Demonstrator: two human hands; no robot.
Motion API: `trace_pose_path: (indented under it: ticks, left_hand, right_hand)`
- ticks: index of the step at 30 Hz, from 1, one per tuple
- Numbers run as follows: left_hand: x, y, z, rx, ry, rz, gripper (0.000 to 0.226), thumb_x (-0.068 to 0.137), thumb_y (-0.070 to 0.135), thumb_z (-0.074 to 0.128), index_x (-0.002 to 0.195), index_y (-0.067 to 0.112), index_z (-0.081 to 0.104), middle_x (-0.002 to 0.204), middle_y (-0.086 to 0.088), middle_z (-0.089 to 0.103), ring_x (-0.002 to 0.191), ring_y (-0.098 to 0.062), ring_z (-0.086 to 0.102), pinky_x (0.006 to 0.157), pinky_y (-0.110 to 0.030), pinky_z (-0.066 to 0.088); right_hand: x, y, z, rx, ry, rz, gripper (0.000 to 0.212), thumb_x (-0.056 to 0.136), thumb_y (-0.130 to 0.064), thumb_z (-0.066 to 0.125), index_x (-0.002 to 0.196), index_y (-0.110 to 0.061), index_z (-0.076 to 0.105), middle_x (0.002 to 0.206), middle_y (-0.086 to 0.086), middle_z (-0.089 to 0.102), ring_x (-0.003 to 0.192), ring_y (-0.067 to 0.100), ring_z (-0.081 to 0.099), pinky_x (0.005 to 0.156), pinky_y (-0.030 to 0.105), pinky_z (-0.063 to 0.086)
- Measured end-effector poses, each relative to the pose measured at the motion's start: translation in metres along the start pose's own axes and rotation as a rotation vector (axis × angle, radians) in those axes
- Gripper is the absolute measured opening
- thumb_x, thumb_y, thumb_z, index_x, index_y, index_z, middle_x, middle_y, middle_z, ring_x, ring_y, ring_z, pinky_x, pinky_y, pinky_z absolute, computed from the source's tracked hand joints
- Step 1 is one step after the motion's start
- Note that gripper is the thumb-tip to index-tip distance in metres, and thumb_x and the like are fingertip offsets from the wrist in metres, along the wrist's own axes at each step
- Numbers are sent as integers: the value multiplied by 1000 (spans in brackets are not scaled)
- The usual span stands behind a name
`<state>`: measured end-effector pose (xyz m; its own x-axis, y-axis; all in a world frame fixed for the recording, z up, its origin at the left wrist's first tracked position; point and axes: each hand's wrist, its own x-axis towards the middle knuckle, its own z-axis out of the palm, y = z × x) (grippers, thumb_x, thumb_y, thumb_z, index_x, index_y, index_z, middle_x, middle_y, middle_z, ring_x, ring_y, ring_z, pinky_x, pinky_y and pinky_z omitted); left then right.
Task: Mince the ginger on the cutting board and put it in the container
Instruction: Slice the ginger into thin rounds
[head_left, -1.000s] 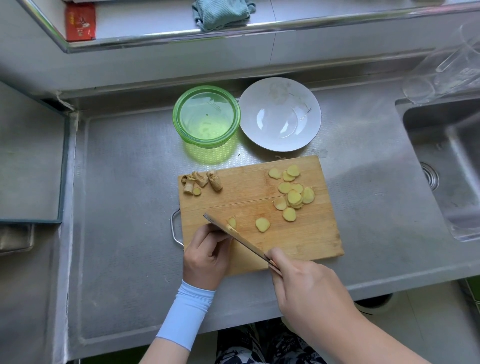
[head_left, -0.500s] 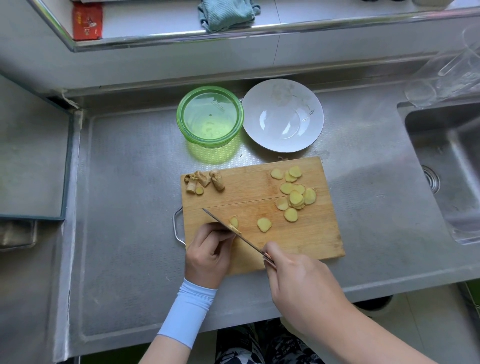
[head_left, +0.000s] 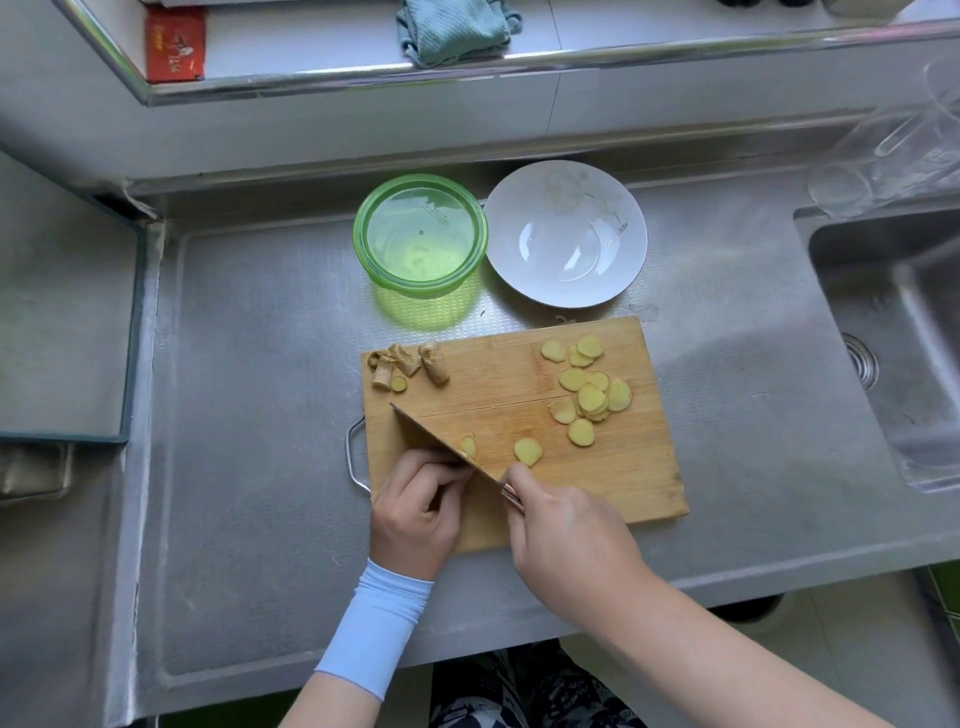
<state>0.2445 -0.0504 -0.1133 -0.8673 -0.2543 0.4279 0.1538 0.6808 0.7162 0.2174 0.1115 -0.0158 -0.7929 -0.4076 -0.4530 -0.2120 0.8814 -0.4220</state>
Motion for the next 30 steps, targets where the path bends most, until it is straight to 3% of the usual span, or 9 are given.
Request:
trace_pose_path:
  ticks: [6,9,12,19,30]
  left_hand:
    - [2,4,-1,-9,-7,11,7,80,-3,73,74,1,72,87,-5,67,84,-12,64,74,-22,52]
    - [2,5,-1,-5,-3,20,8,78,-5,75,75,1,71,87,-6,67,83,-14,65,76,-22,52]
    - [1,4,0,20,7,15,8,83,-1,71,75,1,72,86,-7,68,81,-14,64,78,-15,49]
    - [1,4,0,-9,32,-12,34,98,19,58,74,0,71,84,-9,67,80,-13,62,79,-9,44]
    - [-2,1,1,23,46,18,13,85,4,66,74,0,70,87,-5,63,76,-15,59,81,-5,39]
  right_hand:
    - [2,4,-1,5,16,-7,9,101,-31,40,106,-25,44,81,-3,62,79,31,58,59,37,30]
    - [-3,6,-4,39,42,-30,8,102,-33,40,104,-26,44,70,-8,48,71,28,51,58,37,29]
    - [-16,7,-7,49,70,-51,6,101,-32,41,104,-28,45,67,-7,52,64,24,47,55,38,32]
    - [-38,9,-12,30,87,-54,6,101,-35,40,105,-32,43,68,-5,54,61,25,46,55,38,39]
    - [-45,13,-10,44,44,-1,7,101,-35,40,107,-36,37,72,-5,59,65,23,55,61,39,48]
